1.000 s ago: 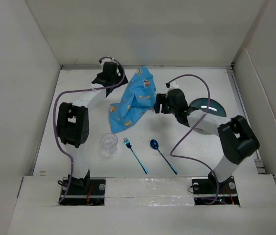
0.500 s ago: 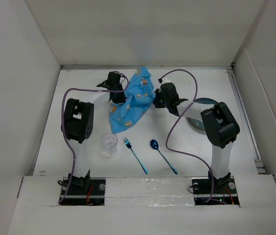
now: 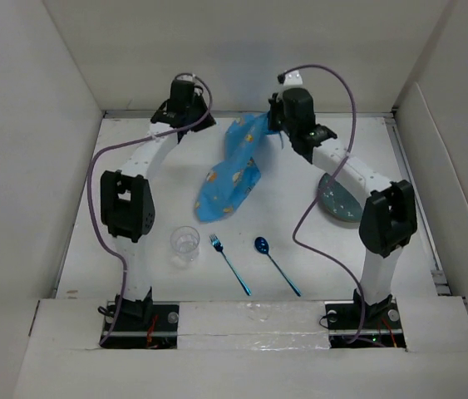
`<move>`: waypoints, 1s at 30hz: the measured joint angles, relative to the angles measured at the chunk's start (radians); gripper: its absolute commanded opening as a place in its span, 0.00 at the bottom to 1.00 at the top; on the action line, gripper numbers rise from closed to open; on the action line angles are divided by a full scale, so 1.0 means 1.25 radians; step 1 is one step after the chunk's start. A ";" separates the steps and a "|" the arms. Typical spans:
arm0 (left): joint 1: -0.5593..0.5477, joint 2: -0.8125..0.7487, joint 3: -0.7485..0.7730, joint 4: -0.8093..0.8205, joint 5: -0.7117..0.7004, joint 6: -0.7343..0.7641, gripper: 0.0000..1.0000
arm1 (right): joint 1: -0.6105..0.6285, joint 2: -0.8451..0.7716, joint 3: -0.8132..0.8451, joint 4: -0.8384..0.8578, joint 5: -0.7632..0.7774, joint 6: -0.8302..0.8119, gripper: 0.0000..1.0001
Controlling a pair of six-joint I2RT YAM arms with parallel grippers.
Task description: Set the dinner table for one person
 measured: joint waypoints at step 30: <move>-0.383 -0.056 -0.215 0.220 -0.149 0.280 0.89 | -0.086 -0.128 0.058 -0.112 -0.019 -0.118 0.00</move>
